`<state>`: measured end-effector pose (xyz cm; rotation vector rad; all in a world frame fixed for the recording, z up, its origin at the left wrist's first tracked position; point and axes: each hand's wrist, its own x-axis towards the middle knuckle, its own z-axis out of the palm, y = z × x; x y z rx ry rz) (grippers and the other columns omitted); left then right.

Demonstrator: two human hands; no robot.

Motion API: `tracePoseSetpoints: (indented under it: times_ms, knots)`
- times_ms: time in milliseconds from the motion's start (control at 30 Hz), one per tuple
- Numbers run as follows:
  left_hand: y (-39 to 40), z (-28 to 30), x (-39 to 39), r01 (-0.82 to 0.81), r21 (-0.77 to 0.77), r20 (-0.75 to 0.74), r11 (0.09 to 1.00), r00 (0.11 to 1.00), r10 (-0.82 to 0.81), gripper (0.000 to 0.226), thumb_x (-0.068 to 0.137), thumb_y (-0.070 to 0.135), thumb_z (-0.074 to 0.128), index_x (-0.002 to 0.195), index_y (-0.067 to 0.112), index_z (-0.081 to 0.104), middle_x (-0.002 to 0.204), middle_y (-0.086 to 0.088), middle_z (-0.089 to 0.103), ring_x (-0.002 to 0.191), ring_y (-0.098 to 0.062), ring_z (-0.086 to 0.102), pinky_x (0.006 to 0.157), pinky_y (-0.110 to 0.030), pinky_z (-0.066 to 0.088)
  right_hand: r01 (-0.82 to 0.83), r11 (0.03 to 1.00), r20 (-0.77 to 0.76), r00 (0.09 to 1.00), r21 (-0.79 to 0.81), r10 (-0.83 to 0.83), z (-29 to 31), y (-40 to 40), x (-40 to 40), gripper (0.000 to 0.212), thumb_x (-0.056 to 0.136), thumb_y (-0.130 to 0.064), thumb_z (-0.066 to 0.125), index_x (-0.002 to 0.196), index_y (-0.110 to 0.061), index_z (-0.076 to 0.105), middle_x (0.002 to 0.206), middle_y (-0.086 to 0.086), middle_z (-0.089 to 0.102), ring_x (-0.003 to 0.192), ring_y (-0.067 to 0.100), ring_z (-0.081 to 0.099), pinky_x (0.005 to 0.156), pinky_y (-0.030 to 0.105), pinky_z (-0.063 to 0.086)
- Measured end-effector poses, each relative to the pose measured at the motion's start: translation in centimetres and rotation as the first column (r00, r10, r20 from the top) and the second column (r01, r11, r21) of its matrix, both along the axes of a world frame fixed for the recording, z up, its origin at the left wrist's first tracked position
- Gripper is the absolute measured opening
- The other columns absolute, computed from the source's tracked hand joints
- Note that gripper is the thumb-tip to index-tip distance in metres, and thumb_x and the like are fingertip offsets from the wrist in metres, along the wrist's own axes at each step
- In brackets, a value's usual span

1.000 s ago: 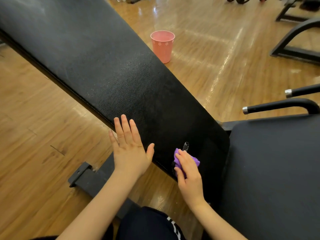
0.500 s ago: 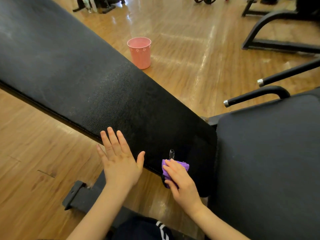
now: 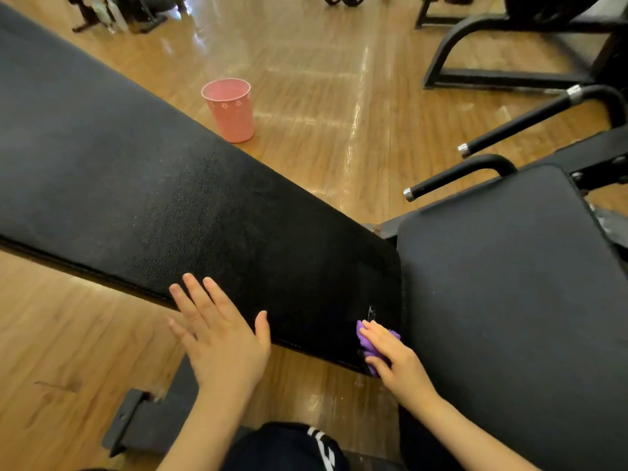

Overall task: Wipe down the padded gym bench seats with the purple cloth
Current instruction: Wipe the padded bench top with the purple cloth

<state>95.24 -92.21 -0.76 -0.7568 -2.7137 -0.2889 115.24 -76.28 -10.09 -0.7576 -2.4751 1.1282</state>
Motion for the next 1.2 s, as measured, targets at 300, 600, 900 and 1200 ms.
tracePoseSetpoints:
  times_ms: [300, 600, 900, 1200]
  knots:
    - [1.9, -1.4, 2.6, 0.183, -0.214, 0.031, 0.96, 0.983, -0.181, 0.097, 0.068, 0.039, 0.078, 0.138, -0.014, 0.037, 0.148, -0.033, 0.029, 0.139, -0.043, 0.022, 0.114, -0.052, -0.002, -0.012, 0.996, -0.067, 0.998, 0.089, 0.018, -0.3, -0.8, -0.7, 0.057, 0.083, -0.001, 0.065, 0.134, -0.018, 0.043, 0.136, -0.006, 0.047, 0.133, -0.012, 0.025, 0.107, 0.006, 0.019]
    - [1.7, -1.2, 2.6, 0.182, -0.265, 0.016, 0.947, 0.983, -0.184, 0.082, 0.083, 0.044, 0.048, 0.141, -0.01, 0.029, 0.151, -0.031, 0.024, 0.142, -0.042, 0.019, 0.115, -0.054, 0.002, -0.098, 0.988, -0.148, 0.982, 0.117, 0.115, 0.8, -1.7, -2.5, 0.049, 0.088, -0.024, 0.054, 0.134, -0.013, 0.044, 0.139, -0.007, 0.045, 0.134, 0.0, 0.034, 0.11, 0.013, 0.023]
    - [1.8, -1.1, 2.8, 0.173, -0.259, 0.029, 0.95, 0.985, -0.171, 0.083, 0.079, 0.045, 0.044, 0.14, -0.01, 0.036, 0.149, -0.03, 0.028, 0.141, -0.042, 0.02, 0.115, -0.052, -0.003, -0.061, 0.997, -0.13, 0.989, 0.05, 0.067, -0.4, -1.0, -0.8, 0.059, 0.085, -0.026, 0.057, 0.14, -0.028, 0.037, 0.142, -0.018, 0.042, 0.134, -0.003, 0.031, 0.11, 0.014, 0.022]
    - [2.3, -1.3, 2.9, 0.14, -0.231, 0.03, 0.963, 0.99, -0.136, 0.082, 0.079, 0.045, 0.035, 0.14, -0.009, 0.036, 0.15, -0.03, 0.028, 0.141, -0.041, 0.02, 0.115, -0.052, -0.003, -0.208, 0.95, -0.143, 0.959, 0.232, 0.245, -0.1, -0.3, -1.7, 0.046, 0.088, -0.022, 0.053, 0.132, -0.007, 0.05, 0.138, -0.001, 0.048, 0.134, 0.011, 0.038, 0.113, 0.023, 0.025]
